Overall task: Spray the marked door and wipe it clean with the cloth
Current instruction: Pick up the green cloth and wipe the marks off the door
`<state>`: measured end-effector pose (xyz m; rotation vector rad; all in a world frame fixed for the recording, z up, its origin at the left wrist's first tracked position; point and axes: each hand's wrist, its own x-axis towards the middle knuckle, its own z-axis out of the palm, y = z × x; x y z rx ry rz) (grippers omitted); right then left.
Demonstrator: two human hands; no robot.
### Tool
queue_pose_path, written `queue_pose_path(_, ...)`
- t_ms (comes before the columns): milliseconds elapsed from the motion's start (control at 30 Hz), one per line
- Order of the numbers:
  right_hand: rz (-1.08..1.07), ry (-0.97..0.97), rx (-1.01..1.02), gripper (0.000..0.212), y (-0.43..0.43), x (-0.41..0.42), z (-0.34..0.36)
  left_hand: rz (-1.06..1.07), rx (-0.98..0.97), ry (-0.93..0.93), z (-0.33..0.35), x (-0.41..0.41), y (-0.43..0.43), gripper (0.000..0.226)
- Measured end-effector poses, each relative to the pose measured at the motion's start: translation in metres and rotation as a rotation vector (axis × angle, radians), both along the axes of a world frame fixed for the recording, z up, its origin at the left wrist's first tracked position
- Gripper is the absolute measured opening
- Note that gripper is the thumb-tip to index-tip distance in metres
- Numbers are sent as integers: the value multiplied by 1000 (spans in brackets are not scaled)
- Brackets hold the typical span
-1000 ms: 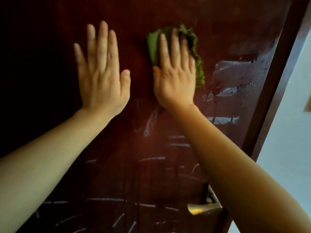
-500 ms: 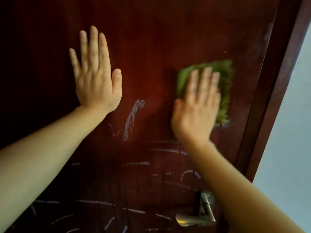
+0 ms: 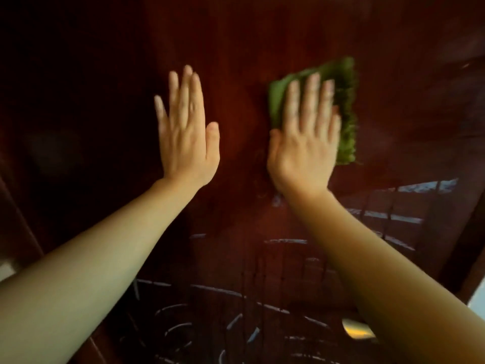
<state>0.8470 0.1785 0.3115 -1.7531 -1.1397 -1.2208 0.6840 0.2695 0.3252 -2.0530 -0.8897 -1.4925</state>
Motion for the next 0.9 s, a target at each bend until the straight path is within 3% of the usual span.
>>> queue_pose_path(100,91,-393,-273,74,14,-13,-56,168,-63,32,-26,-2,17,73)
queue_pose_path(233,132,-758,-619,68,-3,12,-132,166,-41,7,-30,4,22,73)
queue_pose_path(333,112,-682,-497,70,-7,17,-108,164,-30,10,-32,3,22,74)
queue_pose_path(433,37,-341,-178,70,-3,8,-43,179,-18,7,-33,3,20,74)
queue_pose_path(533,3,-163,-85,68,5,-9,-32,193,-27,6,-30,1,18,73)
queue_pose_path(800,182,-675,-612,77,36,-46,-167,172,23,58,-29,-6,24,68)
queue_pose_path(900,272,-863,-920,78,59,-85,-198,191,30,49,-33,-4,25,69)
